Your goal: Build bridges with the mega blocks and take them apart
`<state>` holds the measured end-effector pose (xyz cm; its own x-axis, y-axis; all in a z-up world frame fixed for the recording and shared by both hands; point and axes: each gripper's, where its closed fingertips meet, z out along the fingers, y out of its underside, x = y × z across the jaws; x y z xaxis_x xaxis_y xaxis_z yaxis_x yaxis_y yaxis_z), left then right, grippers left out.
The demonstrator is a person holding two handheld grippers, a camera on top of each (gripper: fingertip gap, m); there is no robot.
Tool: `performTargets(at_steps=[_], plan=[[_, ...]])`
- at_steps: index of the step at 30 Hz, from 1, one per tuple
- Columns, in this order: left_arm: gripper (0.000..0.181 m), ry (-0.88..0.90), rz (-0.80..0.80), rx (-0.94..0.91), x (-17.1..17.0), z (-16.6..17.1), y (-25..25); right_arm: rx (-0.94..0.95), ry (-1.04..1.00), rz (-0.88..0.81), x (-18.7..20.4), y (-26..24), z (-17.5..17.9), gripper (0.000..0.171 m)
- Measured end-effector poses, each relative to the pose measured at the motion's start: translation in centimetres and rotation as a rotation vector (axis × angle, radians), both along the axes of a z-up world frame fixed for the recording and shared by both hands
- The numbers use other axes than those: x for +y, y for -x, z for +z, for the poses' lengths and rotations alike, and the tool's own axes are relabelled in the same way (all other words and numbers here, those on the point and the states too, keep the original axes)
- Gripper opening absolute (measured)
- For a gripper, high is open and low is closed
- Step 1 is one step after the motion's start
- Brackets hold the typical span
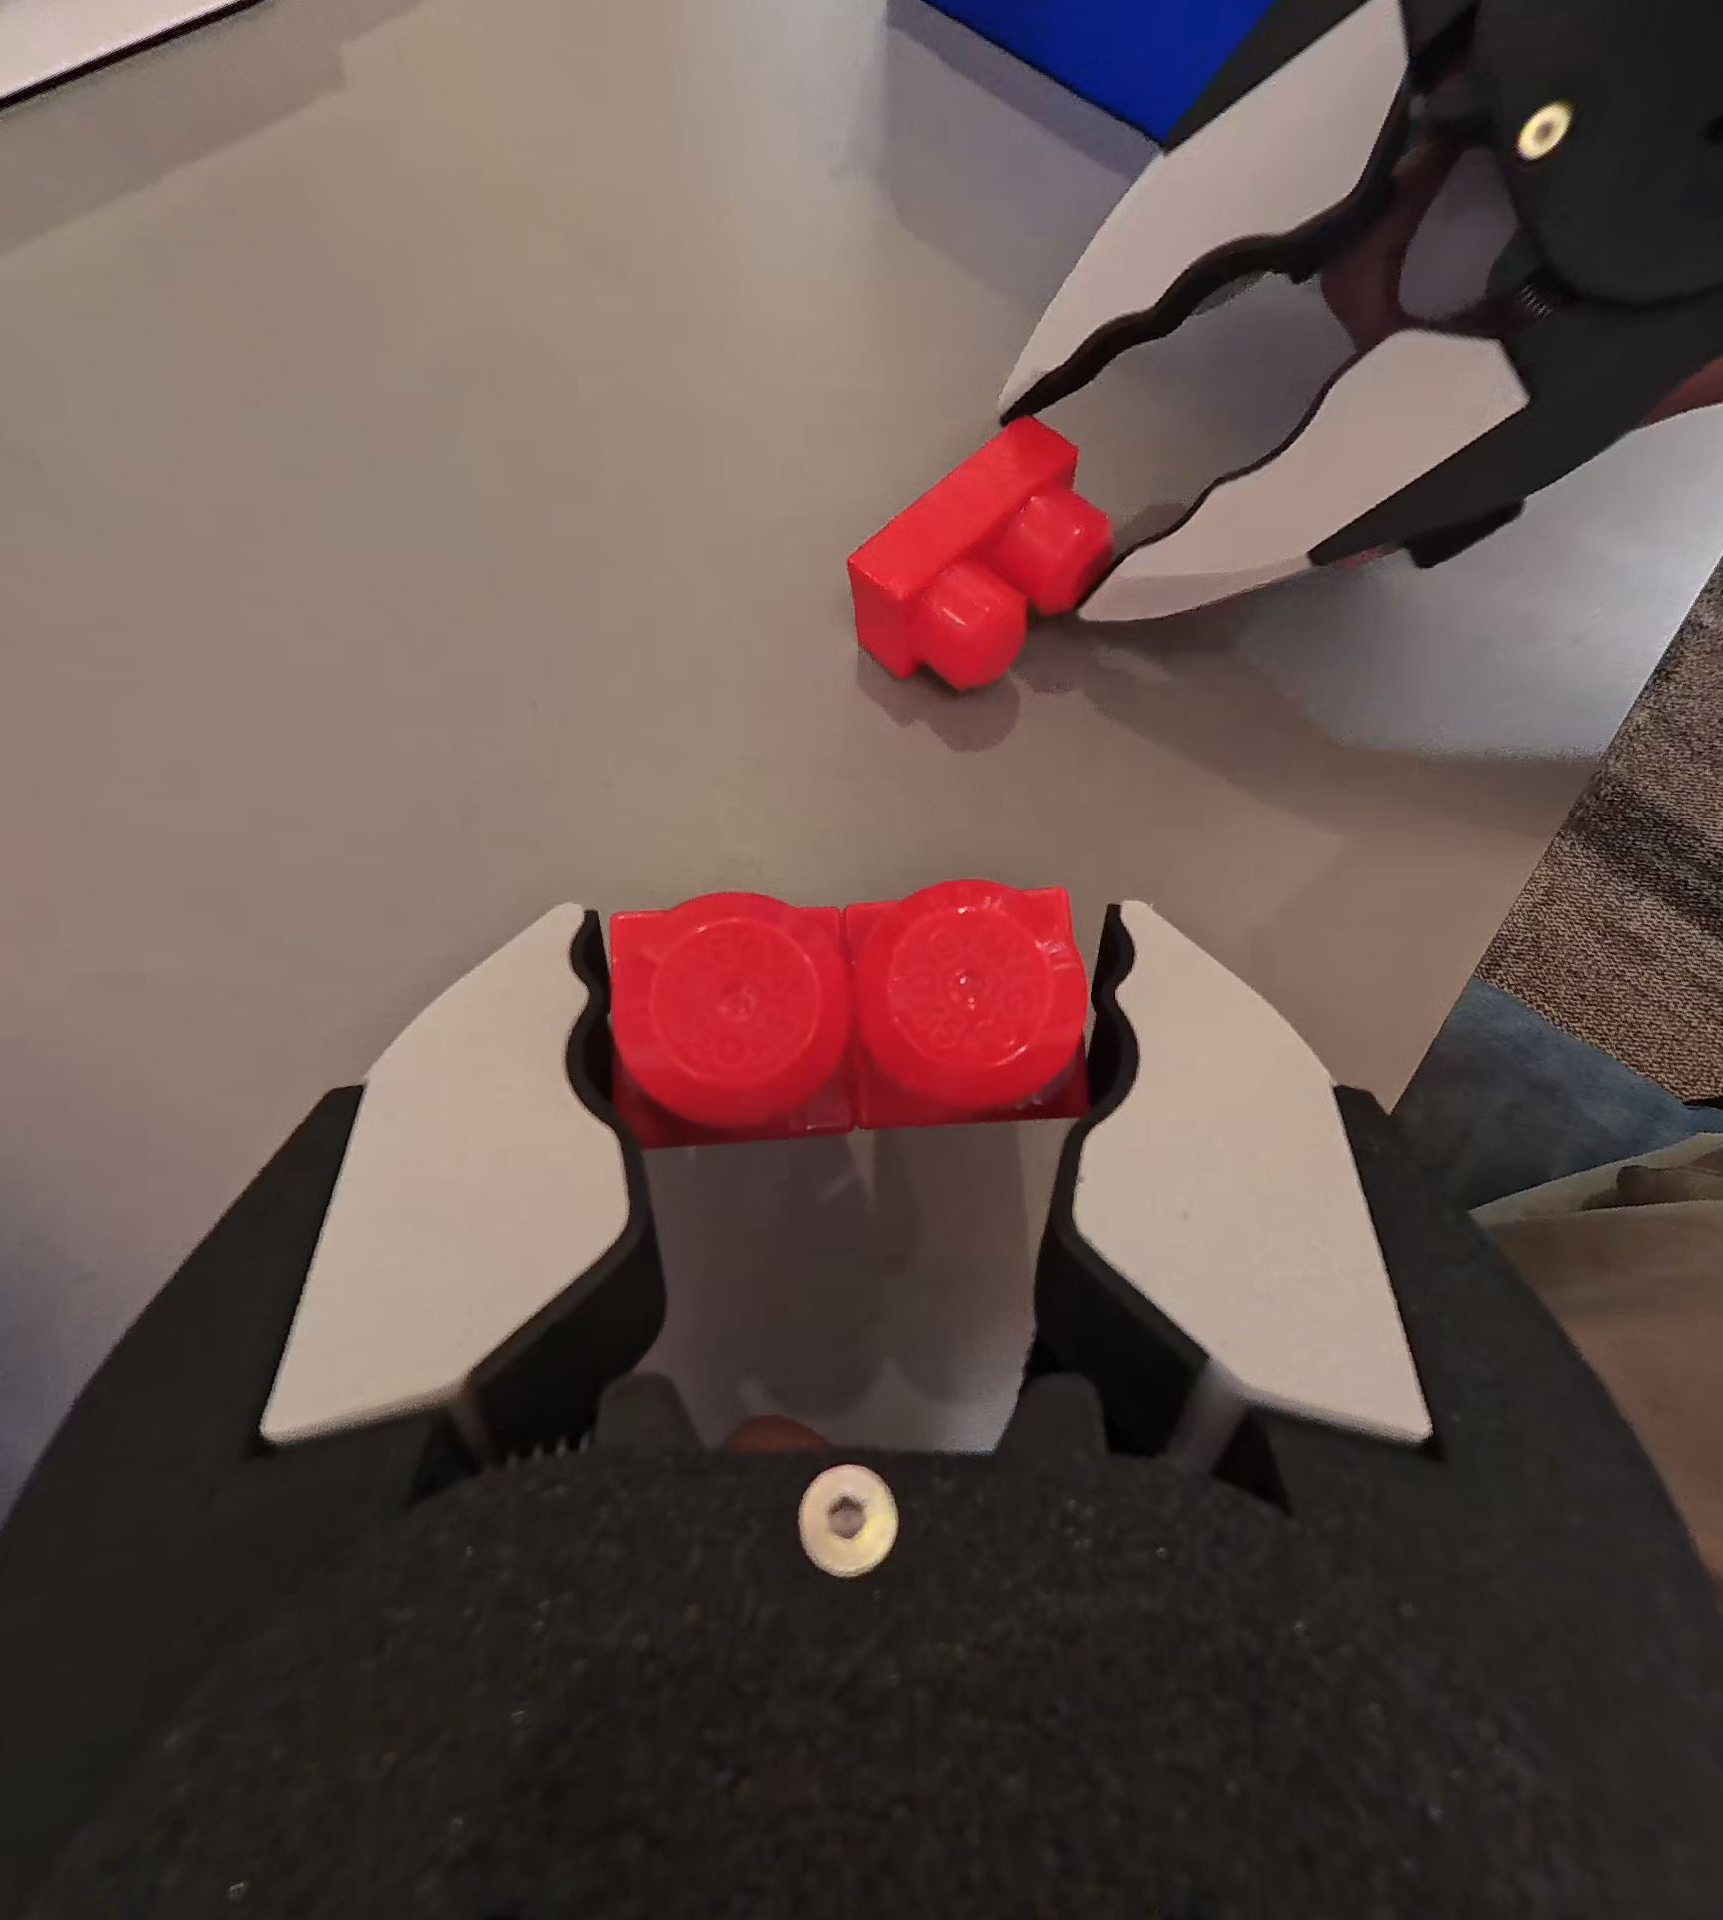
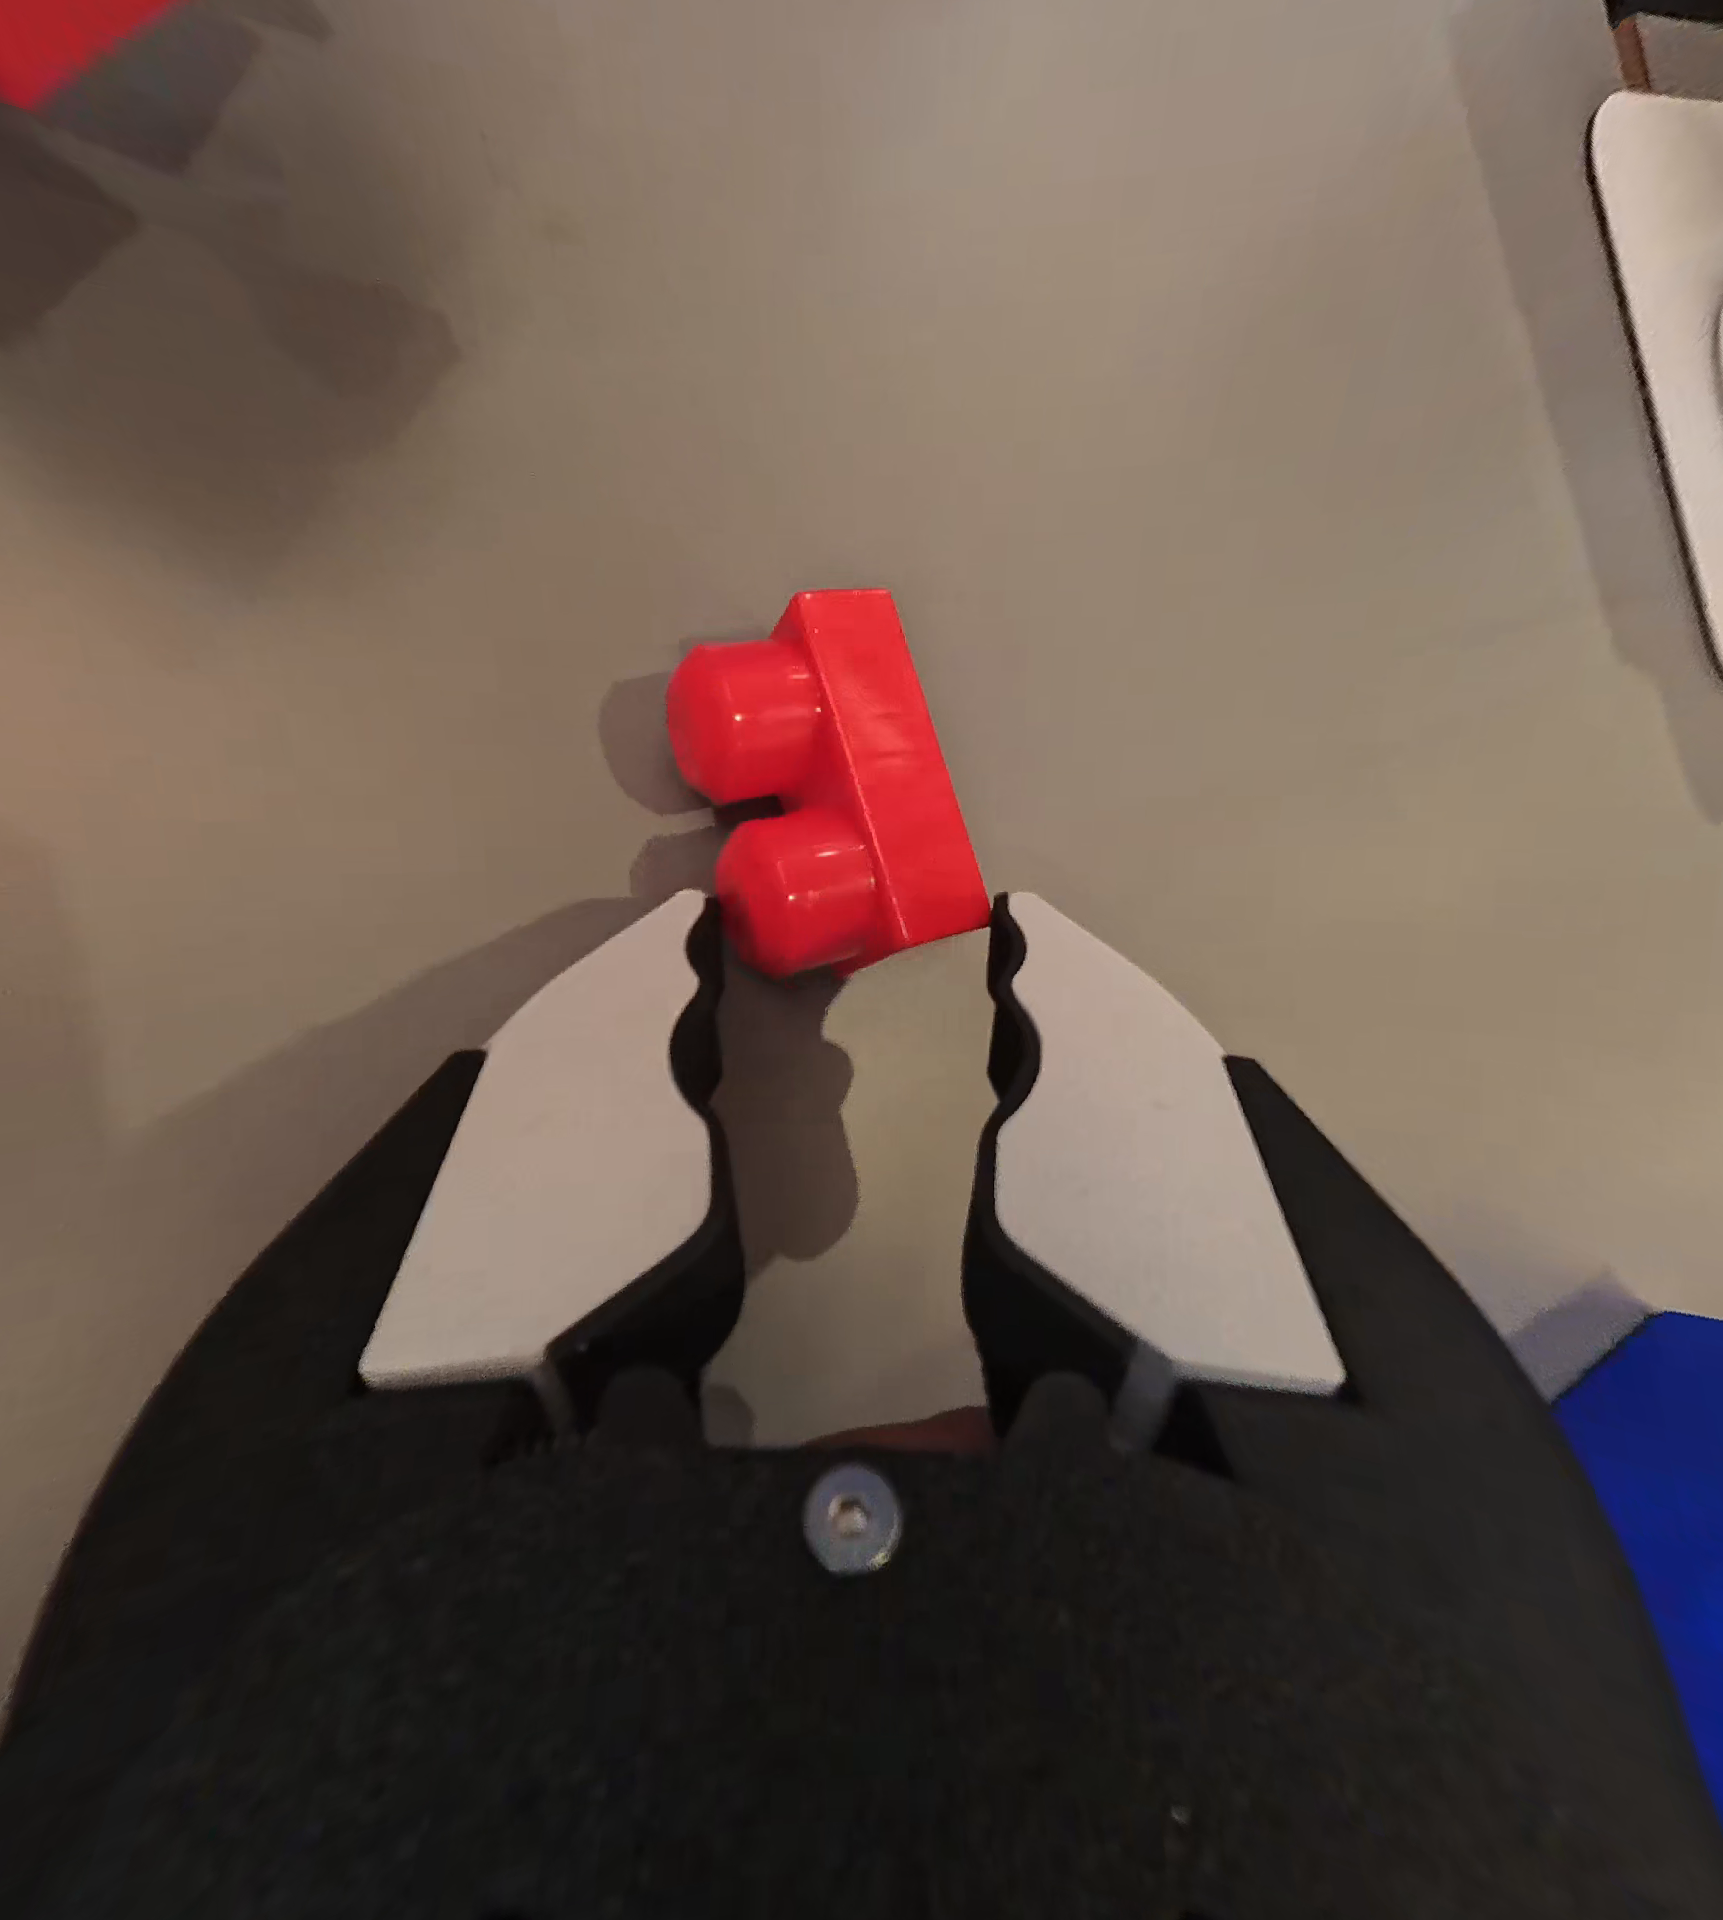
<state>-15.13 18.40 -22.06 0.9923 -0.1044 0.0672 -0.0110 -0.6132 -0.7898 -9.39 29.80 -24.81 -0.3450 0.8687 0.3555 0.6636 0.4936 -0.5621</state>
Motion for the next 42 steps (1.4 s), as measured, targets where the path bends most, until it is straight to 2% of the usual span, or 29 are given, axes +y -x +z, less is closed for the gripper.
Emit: performTargets(at_steps=[8,16,27,32,36,39,42], plan=[[0.089,0.003,-0.005,-0.011,0.0,-0.1,-0.1,-0.132,0.397,-0.092,-2.7,-2.0,0.9,0.048],[0.089,0.005,-0.015,-0.01,0.1,-0.2,-0.5,-0.118,0.643,-0.221,-2.1,-2.5,0.6,0.049],[0.089,0.007,-0.02,0.003,0.0,-0.2,-0.7,-0.067,0.594,-0.188,-1.4,-2.8,0.7,0.056],[0.089,0.002,-0.013,0.006,-0.1,0.1,-0.4,0.055,0.266,-0.051,-3.3,-3.7,2.4,0.061],[0.089,0.003,-0.014,0.006,-0.1,0.1,-0.5,0.035,-0.016,-0.096,-3.7,-4.3,0.4,0.067],[0.089,0.004,-0.021,0.003,0.0,0.0,-0.7,0.036,-0.066,-0.111,-3.3,-4.2,-0.7,0.061],[0.089,0.003,-0.029,0.004,-0.1,0.1,-1.0,0.037,0.018,-0.123,-3.3,-4.0,-1.3,0.047]])
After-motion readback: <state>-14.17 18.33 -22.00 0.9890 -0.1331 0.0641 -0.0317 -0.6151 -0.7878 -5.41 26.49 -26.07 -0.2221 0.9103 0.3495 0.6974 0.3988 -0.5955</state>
